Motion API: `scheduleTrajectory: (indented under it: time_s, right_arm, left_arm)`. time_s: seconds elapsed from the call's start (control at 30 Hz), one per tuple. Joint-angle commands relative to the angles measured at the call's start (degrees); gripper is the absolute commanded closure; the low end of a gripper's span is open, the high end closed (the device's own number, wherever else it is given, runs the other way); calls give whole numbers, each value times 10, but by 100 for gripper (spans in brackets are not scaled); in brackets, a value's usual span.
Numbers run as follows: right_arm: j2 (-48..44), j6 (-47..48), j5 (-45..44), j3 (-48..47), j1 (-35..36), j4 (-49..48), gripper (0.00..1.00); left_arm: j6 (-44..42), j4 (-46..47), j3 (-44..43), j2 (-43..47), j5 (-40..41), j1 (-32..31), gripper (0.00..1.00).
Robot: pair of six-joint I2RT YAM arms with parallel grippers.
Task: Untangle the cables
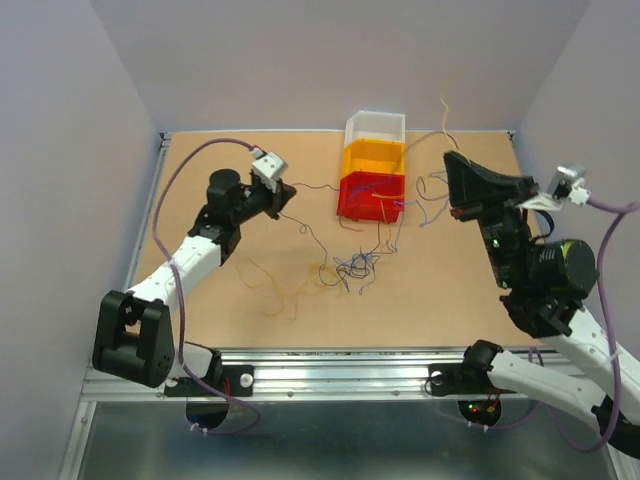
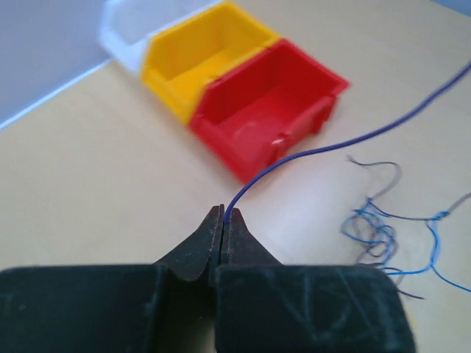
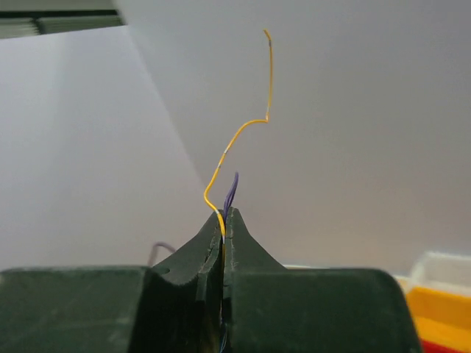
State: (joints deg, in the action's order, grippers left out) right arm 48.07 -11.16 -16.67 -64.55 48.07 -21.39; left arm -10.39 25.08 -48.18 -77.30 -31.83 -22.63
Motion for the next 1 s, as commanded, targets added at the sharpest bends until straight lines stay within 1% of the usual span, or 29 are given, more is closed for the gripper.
scheduleTrajectory:
  time_s: [0.0, 0.03, 0.07, 0.13, 0.2, 0.23, 0.27, 0.3, 0.37, 0.4, 0.43, 0.47, 0.53, 0.57, 0.6, 0.63, 0.67, 0.7, 0.77, 0.8, 0.87, 0.9, 0.97]
  right_arm:
    - [-132, 22, -206, 118, 1, 20, 99]
    - [-164, 18, -230, 136, 1, 30, 99]
    - [-217, 15, -274, 176, 1, 42, 99]
    - [-278, 4, -312, 228, 0, 66, 99]
    - [-333, -4, -365, 254, 1, 85, 100]
    - [-375, -11, -377, 267, 0, 96, 99]
    - [-394, -16, -384, 276, 1, 107, 100]
    - [-415, -19, -373, 292, 1, 128, 100]
    - [-410, -34, -327, 298, 1, 160, 99]
    - [-400, -42, -315, 296, 1, 175, 97]
    - [-366, -49, -304, 293, 1, 187, 94]
    - [-347, -61, -285, 292, 1, 204, 89]
    - [-305, -69, -269, 297, 1, 210, 86]
    - [-264, -79, -263, 302, 0, 212, 82]
    - [-245, -83, -249, 307, 1, 212, 65]
    - [-204, -90, -243, 315, 0, 212, 51]
    - [-185, -91, -233, 316, 1, 212, 33]
    - [-165, -87, -208, 315, 1, 206, 12]
    - [-102, -51, -170, 305, 1, 173, 4]
    - [-79, -34, -117, 298, 0, 156, 2]
    - [-43, 7, -67, 285, 1, 113, 1]
    - [-20, 19, -15, 280, 1, 70, 1]
    - [46, 45, 32, 258, 0, 25, 1]
  left_arm:
    - [52, -8, -44, 50, 24, 94, 100]
    - [56, -13, -48, 58, 24, 128, 100]
    - [62, -22, -55, 65, 21, 142, 100]
    - [69, -32, -61, 81, 17, 180, 100]
    - [71, -42, -76, 89, 18, 198, 100]
    - [75, -50, -83, 94, 19, 210, 100]
    - [76, -57, -89, 96, 13, 213, 100]
    - [72, -70, -106, 98, 6, 213, 100]
    - [70, -92, -142, 97, -34, 213, 100]
    - [63, -103, -157, 96, -58, 213, 100]
    - [63, -112, -171, 94, -87, 213, 100]
    - [65, -123, -195, 94, -89, 213, 100]
    - [68, -130, -217, 94, -90, 213, 100]
    - [67, -136, -229, 94, -90, 213, 100]
    - [67, -140, -257, 92, -92, 213, 100]
    - [67, -150, -273, 87, -106, 213, 100]
    - [68, -157, -289, 82, -118, 213, 100]
    - [70, -163, -325, 79, -132, 213, 100]
    - [84, -173, -370, 70, -167, 212, 100]
    - [91, -173, -383, 67, -177, 212, 100]
    - [101, -173, -405, 65, -197, 210, 100]
    - [117, -173, -427, 63, -204, 208, 100]
    - [128, -173, -446, 61, -209, 202, 100]
